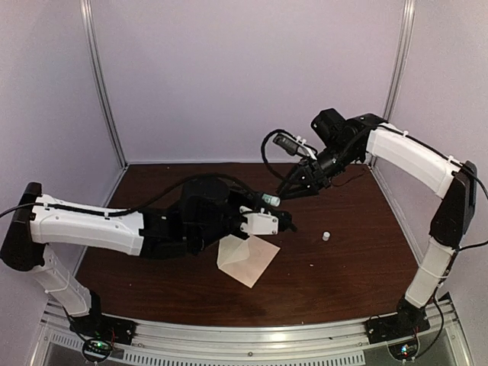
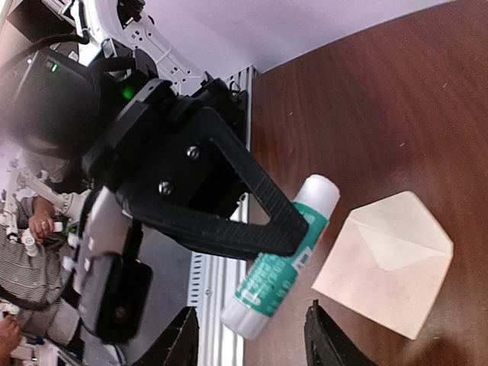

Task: Place the letter into the envelope and seal it
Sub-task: Pass from the right arm to the left, then pass from the left arm to the right

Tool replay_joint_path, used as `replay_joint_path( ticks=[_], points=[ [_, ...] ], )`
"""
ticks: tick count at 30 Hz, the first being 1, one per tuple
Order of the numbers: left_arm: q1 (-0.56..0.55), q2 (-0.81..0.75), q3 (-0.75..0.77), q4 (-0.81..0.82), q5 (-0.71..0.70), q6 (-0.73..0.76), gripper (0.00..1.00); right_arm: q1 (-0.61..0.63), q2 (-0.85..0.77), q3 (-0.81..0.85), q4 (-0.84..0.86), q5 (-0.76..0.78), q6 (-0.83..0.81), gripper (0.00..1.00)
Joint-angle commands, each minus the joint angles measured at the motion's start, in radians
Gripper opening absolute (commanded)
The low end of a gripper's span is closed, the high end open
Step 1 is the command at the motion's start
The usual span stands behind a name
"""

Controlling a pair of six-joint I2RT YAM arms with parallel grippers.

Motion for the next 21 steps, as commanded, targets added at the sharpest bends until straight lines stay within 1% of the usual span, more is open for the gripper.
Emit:
replay_joint_path(
  ticks=[1,3,4,6,10,12,14,18,21],
  points=[
    [0.168,-0.096,0.115,-0.397,0.462,-0.650,0.11,-0.092,-0.036,0.076,-0.128,0.089,-0.198,0.49],
    [0.263,-0.108,0.100,-0.396,0.676,-0.803,0.11,-0.099,-0.078,0.055,-0.065,0.137,-0.199,0.49],
    [0.290,-0.107,0.091,-0.374,0.763,-0.869,0.11,-0.098,-0.101,0.040,-0.032,0.166,-0.201,0.49],
    [0.329,-0.093,0.084,-0.332,0.894,-0.983,0.10,-0.090,-0.148,0.000,0.056,0.204,-0.187,0.50],
    [0.381,-0.041,0.081,-0.212,1.106,-1.173,0.09,-0.070,-0.209,-0.075,0.257,0.220,-0.106,0.55],
    [0.402,-0.012,0.076,-0.160,1.176,-1.273,0.09,-0.050,-0.192,-0.060,0.272,0.225,-0.096,0.56],
    [0.416,0.009,0.061,-0.101,1.223,-1.333,0.09,-0.024,-0.158,-0.027,0.253,0.231,-0.095,0.57],
    [0.422,0.030,0.025,-0.016,1.269,-1.400,0.09,0.022,-0.115,-0.010,0.288,0.236,-0.055,0.57],
    [0.421,0.036,0.004,0.036,1.291,-1.438,0.09,0.043,-0.064,0.034,0.268,0.205,-0.033,0.56]
  ],
)
